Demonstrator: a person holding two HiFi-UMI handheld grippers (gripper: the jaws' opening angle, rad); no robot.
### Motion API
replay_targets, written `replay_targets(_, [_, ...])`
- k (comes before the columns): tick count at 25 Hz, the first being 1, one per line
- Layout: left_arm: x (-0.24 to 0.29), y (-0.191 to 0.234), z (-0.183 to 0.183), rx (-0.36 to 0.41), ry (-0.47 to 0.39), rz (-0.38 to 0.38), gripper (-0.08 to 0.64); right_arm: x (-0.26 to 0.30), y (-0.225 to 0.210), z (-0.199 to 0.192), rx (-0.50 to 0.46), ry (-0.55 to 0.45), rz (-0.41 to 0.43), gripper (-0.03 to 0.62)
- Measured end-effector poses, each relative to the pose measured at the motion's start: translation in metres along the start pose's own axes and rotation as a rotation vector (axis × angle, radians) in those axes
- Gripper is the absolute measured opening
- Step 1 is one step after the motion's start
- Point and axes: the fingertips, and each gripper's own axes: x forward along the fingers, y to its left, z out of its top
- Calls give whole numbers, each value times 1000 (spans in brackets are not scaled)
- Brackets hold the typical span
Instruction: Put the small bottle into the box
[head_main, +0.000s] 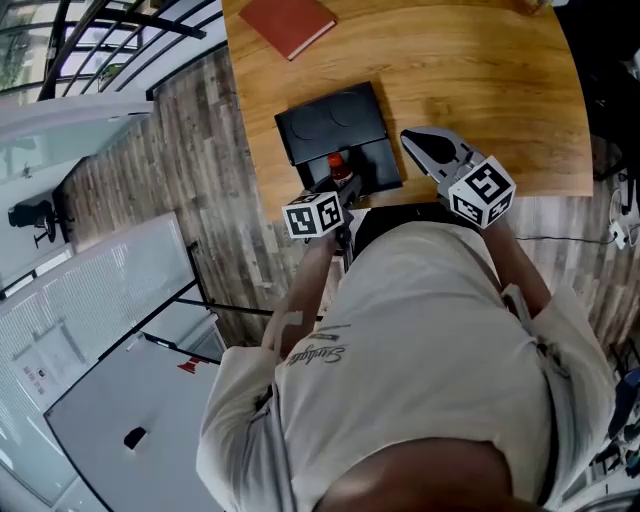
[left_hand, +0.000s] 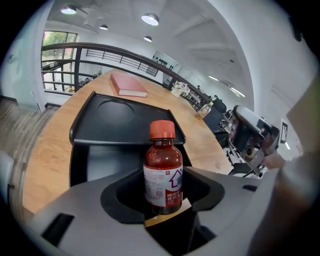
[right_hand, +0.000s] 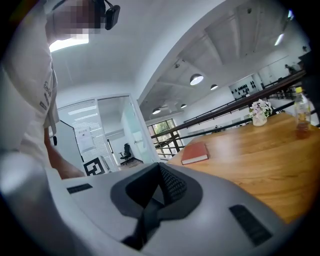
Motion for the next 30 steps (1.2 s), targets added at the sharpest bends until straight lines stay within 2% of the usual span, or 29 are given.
replay_targets(3, [10,2,-1,3,26,49,229,-17,-17,-10,39,-12,-22,-6])
replay_targets(7, [20,2,-13,-3,80,76,229,-29,-26,-13,78,-32,-8,-6])
replay_targets(11, [29,3,-27,-16,129,93,229,-36,-37,-14,85,-41,4,-6])
replay_targets(15, [36,11,-33,-76,151,106,229,-37,-50,-12,83,-54,15,-6])
replay_targets(17, [37,15,-35,-79,179,114,229,-35,-53,-10,81,-66,25,-6])
replay_targets(19, [37,18,-39,-73,209,131,229,-35,-54,-9,88,-70,35,-6])
replay_targets(23, [42,22,-40,-114,241,160,229,-36,-58,-9,107,-79,52,-6])
replay_targets(30, [50,32,-42,-142,305,223,229,-34,-70,-8,114,-69,81,-6])
